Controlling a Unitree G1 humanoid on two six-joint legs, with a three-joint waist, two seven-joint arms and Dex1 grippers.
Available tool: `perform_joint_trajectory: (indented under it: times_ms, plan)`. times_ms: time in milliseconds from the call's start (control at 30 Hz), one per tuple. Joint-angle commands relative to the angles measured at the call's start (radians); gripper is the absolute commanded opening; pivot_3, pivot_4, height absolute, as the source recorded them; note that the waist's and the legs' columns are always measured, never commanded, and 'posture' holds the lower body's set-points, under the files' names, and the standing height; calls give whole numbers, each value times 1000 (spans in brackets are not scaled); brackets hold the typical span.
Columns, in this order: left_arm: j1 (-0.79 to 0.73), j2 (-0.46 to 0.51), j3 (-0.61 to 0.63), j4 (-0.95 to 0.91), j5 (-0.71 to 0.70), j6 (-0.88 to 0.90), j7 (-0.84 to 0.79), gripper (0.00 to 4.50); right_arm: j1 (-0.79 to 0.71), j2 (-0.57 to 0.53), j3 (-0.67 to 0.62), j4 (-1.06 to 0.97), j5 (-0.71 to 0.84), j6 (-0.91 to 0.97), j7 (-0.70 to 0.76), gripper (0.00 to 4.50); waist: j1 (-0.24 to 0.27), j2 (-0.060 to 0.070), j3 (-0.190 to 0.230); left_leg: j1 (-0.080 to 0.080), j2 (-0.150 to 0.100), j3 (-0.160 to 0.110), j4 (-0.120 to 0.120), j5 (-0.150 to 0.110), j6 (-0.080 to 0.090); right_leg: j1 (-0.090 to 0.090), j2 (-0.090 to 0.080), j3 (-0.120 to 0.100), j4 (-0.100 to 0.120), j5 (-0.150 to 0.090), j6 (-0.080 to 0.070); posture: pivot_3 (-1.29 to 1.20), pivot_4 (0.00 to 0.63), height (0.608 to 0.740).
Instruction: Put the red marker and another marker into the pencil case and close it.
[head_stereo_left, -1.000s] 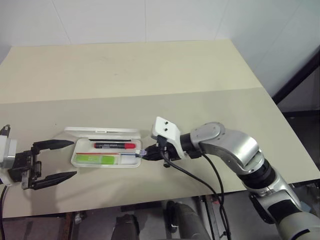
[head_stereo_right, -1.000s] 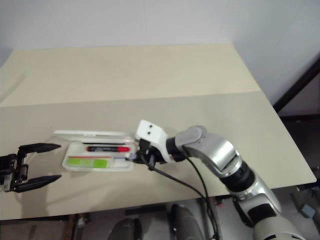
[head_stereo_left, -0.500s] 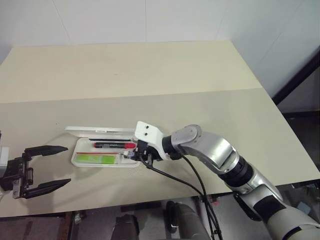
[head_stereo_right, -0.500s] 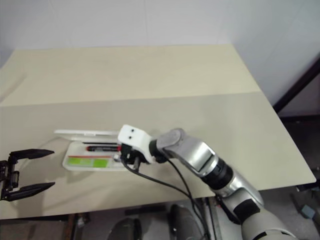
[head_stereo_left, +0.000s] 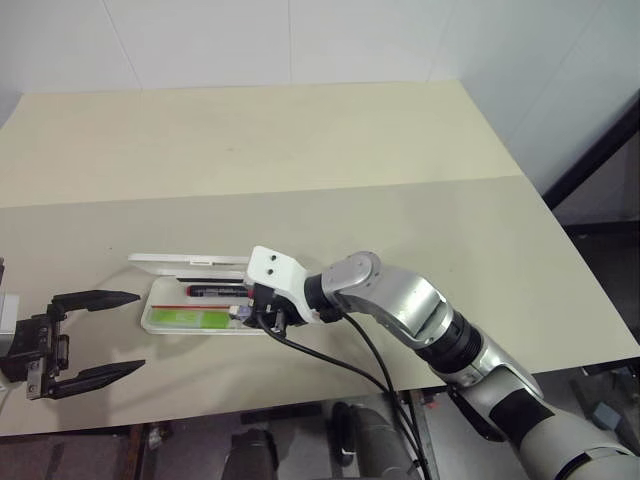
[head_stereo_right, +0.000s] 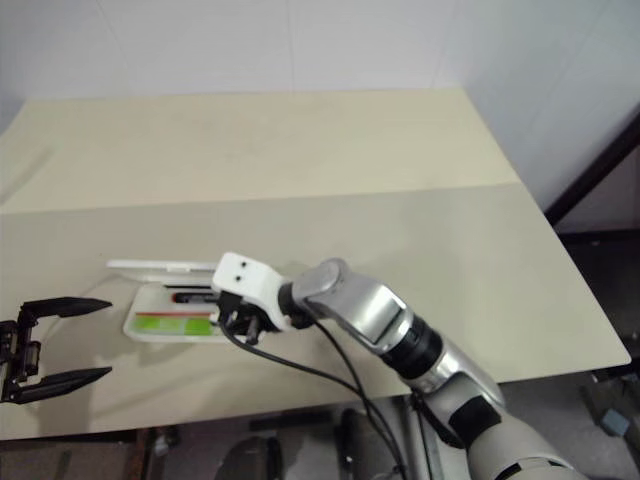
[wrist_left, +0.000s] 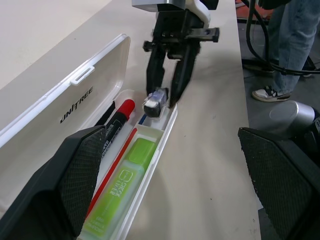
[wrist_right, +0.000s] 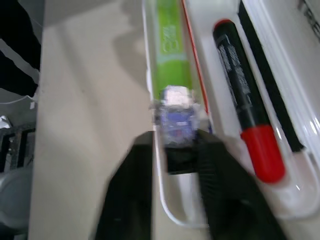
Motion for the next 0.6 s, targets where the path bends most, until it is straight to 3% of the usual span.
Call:
perform_joint_trajectory:
  times_ms: [33, 133, 233, 600]
  plan:
    - [-8, -5, 34, -12, -19, 0, -1, 4500, -22, 6, -2, -4, -10, -22, 3, 2803, 0, 0, 0, 0, 0, 0, 0, 0, 0, 0, 0, 0, 0, 0, 0, 0, 150, 740]
    - [-12, -7, 32, -16, -19, 1, 3, 4500, -20, -10, -4, -14, -12, -21, 14, 3800, 0, 0, 0, 0, 0, 0, 0, 0, 0, 0, 0, 0, 0, 0, 0, 0, 150, 740]
    - [-15, -9, 31, -24, -21, 4, 8, 4500, -18, -40, -10, -39, -7, -16, 29, 4481, 0, 0, 0, 0, 0, 0, 0, 0, 0, 0, 0, 0, 0, 0, 0, 0, 150, 740]
    - [-59, -28, 12, -30, -23, 16, 31, 4500, -10, -112, -64, -118, 56, 8, 81, 4481, 0, -1, 0, 0, 0, 0, 0, 0, 0, 0, 1, 0, 1, 0, 0, 0, 150, 740]
